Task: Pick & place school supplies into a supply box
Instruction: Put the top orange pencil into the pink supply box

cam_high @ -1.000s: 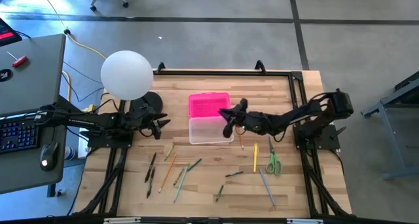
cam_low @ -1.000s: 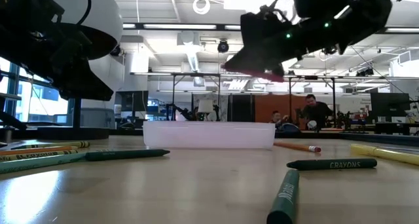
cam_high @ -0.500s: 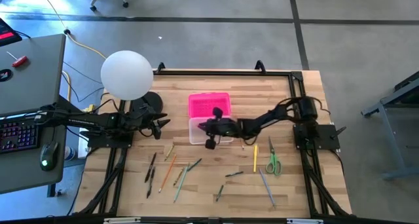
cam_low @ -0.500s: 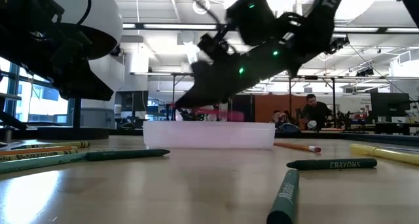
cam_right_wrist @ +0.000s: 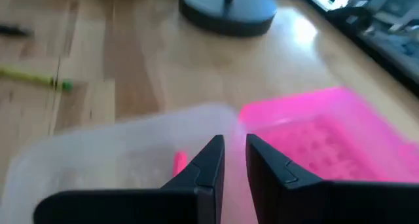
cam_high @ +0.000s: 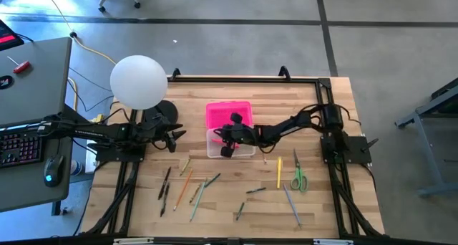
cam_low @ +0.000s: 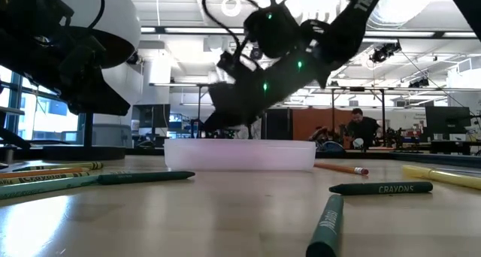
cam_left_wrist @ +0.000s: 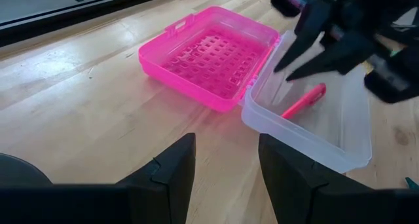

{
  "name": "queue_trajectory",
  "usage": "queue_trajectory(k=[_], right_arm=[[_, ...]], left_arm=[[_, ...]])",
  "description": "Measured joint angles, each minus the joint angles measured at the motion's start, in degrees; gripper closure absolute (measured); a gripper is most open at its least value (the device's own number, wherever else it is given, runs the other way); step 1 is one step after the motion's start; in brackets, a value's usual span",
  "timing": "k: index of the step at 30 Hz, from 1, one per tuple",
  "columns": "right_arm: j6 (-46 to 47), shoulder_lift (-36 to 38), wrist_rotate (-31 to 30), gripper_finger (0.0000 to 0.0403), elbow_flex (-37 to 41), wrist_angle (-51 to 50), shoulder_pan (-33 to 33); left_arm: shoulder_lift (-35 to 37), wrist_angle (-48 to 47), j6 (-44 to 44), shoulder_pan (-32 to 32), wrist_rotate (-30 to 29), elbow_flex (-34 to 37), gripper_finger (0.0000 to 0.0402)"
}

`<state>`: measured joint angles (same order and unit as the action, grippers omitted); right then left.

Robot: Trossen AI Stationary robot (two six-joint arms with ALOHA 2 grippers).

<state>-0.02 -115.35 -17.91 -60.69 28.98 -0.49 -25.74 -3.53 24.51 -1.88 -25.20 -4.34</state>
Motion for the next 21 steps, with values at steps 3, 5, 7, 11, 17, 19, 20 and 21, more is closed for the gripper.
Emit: queue_trajectory(k=[3,5,7,11,17,19,20,21], right_arm=[[-0.3,4.1,-3.1,0.0352,0.0,-3.6,0.7],[-0.4,7.6,-5.1,0.0348,0.0,-8.1,1.5],[1.0,11.2,-6.7,0.0345,0.0,-12.8,2.6],[9.4,16.8,-7.3,0.0342,-0.1,-26.3,4.9],[28.8,21.5,-10.4,0.0340,0.0,-50.6,10.7],[36.3,22.6,-10.6,0.0340,0.0,-56.8,12.9],[40.3,23.1,-10.1,0.0340,0.0,-59.2,13.9],[44.3,23.5,-9.6,0.0340,0.0,-61.2,14.9]], left_arm=[[0.0,0.0,0.0,0.0,0.0,0.0,0.0204],[0.0,0.0,0.0,0.0,0.0,0.0,0.0204],[0.0,0.0,0.0,0.0,0.0,0.0,0.0204],[0.0,-0.1,0.1,0.0,0.0,0.0,0.0204],[0.0,0.0,0.9,0.0,0.0,0.0,0.0204],[0.0,0.0,1.1,0.0,0.0,0.0,0.0204],[0.0,0.0,1.2,0.0,0.0,0.0,0.0204],[0.0,0.0,1.2,0.0,-0.2,0.0,0.0204]])
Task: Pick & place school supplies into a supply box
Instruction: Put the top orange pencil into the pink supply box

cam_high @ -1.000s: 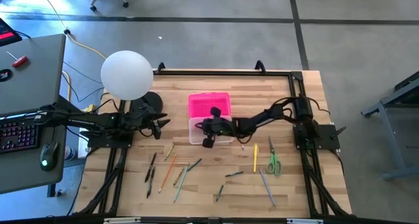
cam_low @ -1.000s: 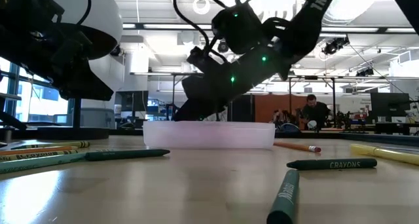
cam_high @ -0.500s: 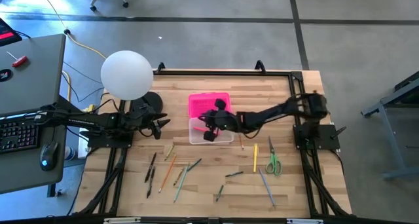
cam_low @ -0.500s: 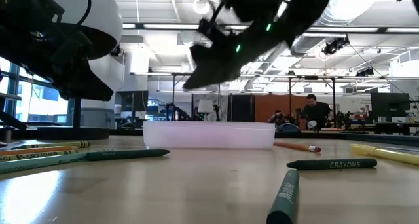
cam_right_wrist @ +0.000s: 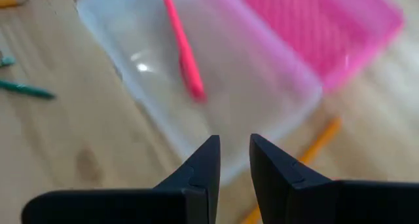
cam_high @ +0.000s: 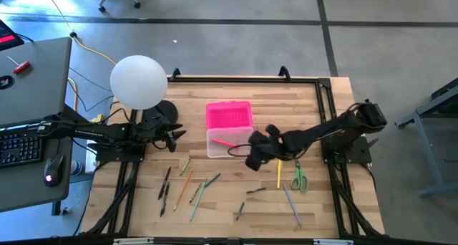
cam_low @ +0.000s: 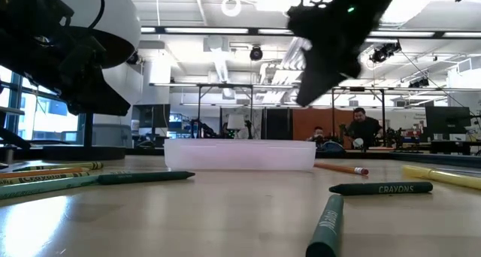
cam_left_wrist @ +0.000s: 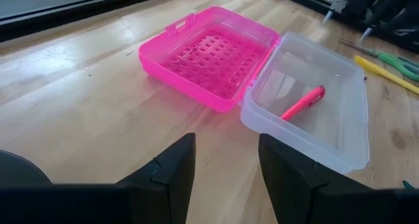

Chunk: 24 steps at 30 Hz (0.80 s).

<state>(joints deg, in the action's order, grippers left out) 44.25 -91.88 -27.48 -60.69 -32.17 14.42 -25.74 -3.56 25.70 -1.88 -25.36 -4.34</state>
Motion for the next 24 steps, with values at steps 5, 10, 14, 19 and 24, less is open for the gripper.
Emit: queue_trajectory(k=[5,10,14,19,24], right_arm=[[15.9,0.0,2.8,0.0341,0.0,-8.4,3.9],[24.7,-2.2,10.4,0.0341,0.1,-11.7,5.3],[27.7,-3.5,11.8,0.0341,0.1,-10.9,5.2],[28.0,-4.7,12.2,0.0341,0.1,-10.8,4.7],[29.6,-7.1,13.6,0.0346,0.1,-10.2,4.3]], left_arm=[[0.0,0.0,0.1,0.0,-2.1,0.0,0.0204],[0.0,0.0,0.1,0.0,-2.2,0.0,0.0204],[0.0,0.0,0.5,0.0,-2.2,0.0,0.0204],[0.0,0.0,1.6,0.0,-2.2,0.0,0.0204],[0.0,0.0,1.6,0.0,-2.2,0.0,0.0204]])
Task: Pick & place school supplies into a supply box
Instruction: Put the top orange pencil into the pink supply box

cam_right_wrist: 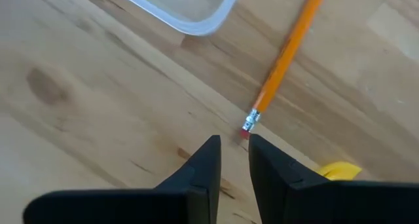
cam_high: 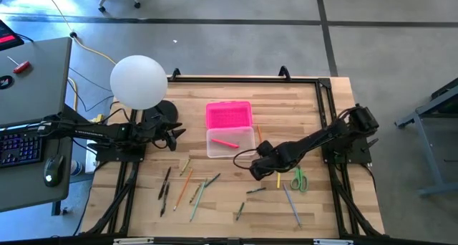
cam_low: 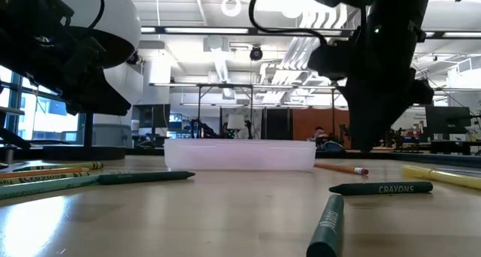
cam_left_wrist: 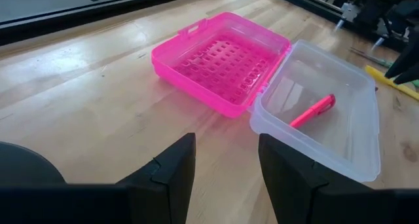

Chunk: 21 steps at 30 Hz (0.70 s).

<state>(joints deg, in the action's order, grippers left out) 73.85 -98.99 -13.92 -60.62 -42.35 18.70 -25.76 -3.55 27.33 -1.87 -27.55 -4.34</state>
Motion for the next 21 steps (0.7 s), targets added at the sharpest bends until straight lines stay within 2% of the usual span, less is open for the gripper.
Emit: queue_trajectory(k=[7,14,21], right_arm=[[0.9,-1.6,0.4,0.0348,0.0,0.0,0.0],[3.3,-2.0,-2.0,0.0348,0.8,0.7,0.0],[5.7,-2.0,0.0,0.0348,4.2,3.4,0.0]], left_arm=[[0.0,0.0,0.0,0.0,0.0,0.0,0.0204],[0.0,-1.0,0.0,0.0,0.0,0.0,0.0204],[0.0,-1.0,0.1,0.0,0.0,0.0,0.0204]])
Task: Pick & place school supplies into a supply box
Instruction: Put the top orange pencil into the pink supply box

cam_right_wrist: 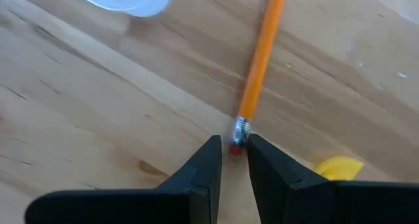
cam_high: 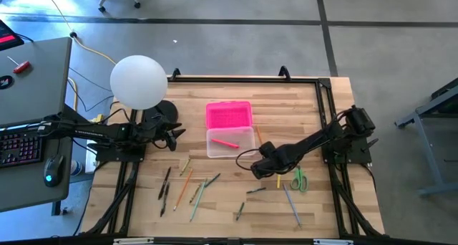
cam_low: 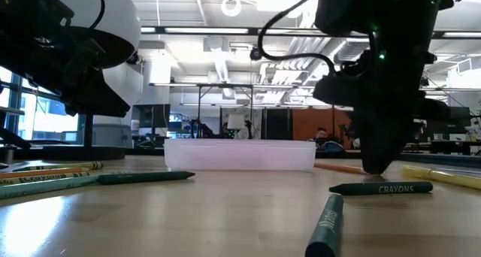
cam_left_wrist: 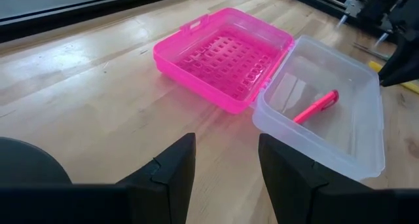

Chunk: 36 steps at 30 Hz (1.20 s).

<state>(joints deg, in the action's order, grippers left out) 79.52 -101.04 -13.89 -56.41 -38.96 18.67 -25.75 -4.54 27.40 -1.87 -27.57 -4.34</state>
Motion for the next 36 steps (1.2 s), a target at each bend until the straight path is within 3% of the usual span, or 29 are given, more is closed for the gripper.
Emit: queue_trajectory(k=[14,21,25,32,36], right_arm=[[-3.8,0.2,-0.2,0.0350,1.4,2.1,-1.4],[-5.1,0.2,0.0,0.0396,1.5,1.8,-1.4],[-5.1,0.2,-0.8,0.0394,1.5,1.4,-1.4],[-3.0,2.6,2.5,0.0399,1.7,-7.1,-1.5],[-0.4,6.5,-2.0,0.0401,0.4,-12.3,-1.4]], left_arm=[[0.0,0.0,0.0,0.0,-0.1,0.0,0.0204],[0.0,-0.3,0.0,0.0,-0.1,0.0,0.0204],[0.0,-0.4,-0.1,0.0,-0.1,0.0,0.0204],[0.0,-0.4,0.0,0.0,-0.1,0.0,0.0204],[0.0,-0.4,-0.1,0.0,-0.1,0.0,0.0204]])
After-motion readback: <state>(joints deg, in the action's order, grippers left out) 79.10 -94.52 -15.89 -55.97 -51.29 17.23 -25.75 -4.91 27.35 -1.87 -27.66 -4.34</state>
